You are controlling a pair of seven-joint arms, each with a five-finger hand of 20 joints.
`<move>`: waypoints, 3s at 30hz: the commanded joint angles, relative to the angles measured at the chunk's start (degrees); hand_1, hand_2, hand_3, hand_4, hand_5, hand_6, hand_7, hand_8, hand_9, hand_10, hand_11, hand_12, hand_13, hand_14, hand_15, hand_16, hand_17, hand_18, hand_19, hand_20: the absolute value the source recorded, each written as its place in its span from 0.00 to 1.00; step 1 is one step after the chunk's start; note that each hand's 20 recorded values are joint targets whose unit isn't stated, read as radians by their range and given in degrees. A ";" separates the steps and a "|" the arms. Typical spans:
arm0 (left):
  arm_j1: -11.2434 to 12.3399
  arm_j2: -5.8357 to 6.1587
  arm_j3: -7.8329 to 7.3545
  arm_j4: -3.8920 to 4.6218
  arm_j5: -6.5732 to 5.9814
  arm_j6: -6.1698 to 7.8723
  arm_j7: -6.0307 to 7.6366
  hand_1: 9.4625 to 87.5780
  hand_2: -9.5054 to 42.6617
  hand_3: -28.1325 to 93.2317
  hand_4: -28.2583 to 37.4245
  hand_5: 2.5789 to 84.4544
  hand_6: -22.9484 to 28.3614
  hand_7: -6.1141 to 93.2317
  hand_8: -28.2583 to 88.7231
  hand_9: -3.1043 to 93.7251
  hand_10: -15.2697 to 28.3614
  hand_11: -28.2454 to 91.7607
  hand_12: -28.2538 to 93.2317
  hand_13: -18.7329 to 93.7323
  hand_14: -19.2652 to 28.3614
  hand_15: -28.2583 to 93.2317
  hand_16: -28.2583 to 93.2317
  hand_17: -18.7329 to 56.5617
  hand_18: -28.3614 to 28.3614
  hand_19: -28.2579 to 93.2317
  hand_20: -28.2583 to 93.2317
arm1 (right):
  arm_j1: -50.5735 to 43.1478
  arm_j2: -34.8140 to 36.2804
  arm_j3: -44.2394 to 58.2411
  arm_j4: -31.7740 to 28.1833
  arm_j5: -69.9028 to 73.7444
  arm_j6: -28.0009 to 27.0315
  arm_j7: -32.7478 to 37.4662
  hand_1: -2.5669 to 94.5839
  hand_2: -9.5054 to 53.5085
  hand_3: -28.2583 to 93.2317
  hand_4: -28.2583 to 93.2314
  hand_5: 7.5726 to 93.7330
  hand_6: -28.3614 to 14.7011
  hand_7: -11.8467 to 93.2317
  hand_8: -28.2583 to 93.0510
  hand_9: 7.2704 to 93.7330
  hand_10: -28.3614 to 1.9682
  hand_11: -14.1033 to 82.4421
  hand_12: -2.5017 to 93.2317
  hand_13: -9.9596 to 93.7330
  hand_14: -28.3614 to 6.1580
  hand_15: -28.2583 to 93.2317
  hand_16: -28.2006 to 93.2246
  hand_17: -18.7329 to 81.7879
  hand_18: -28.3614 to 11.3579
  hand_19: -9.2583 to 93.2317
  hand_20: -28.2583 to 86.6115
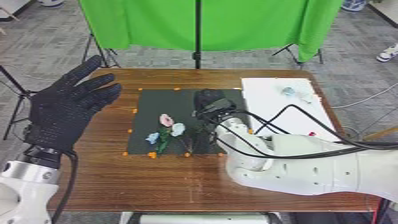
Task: Arrange flowers
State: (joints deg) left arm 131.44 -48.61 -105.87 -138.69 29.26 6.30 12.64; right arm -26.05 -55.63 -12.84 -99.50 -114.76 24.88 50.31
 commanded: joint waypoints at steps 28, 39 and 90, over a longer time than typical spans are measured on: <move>-0.77 -0.60 0.18 1.74 0.22 -1.73 -1.99 0.18 0.32 0.86 0.06 0.37 0.60 0.23 0.15 0.35 0.83 0.44 0.32 0.38 1.00 0.60 0.17 0.19 1.00 0.65 0.57 | -0.05 -4.36 -2.40 1.63 2.91 -6.76 2.09 0.56 0.00 0.74 0.00 0.80 0.76 0.24 0.21 0.97 0.71 0.36 0.28 0.89 0.72 0.70 0.40 0.56 0.26 0.99 0.37; -0.42 -1.71 -0.21 1.50 0.45 -1.21 -4.33 0.18 0.32 0.86 0.06 0.37 0.61 0.23 0.15 0.36 0.83 0.44 0.32 0.38 1.00 0.60 0.17 0.19 1.00 0.65 0.57 | -0.35 -3.23 -1.13 -0.17 1.58 -6.05 2.18 0.46 0.00 0.81 0.00 0.73 0.75 0.26 0.14 0.94 0.67 0.42 0.22 0.88 0.69 0.71 0.39 0.55 0.24 0.98 0.39; 10.86 -4.62 -0.11 -0.87 -1.92 5.08 5.45 0.15 0.35 0.85 0.01 0.37 0.60 0.22 0.15 0.35 0.83 0.44 0.32 0.38 1.00 0.60 0.17 0.19 1.00 0.65 0.56 | -5.46 25.43 19.54 9.84 13.23 -17.21 7.58 0.35 0.05 0.83 0.01 0.45 0.60 0.21 0.15 0.81 0.46 0.40 0.19 0.83 0.56 0.72 0.36 0.53 0.15 0.98 0.32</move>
State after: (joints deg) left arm 142.20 -53.17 -106.70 -139.47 27.64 10.58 17.59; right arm -29.33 -29.02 2.98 -92.31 -101.68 12.07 58.14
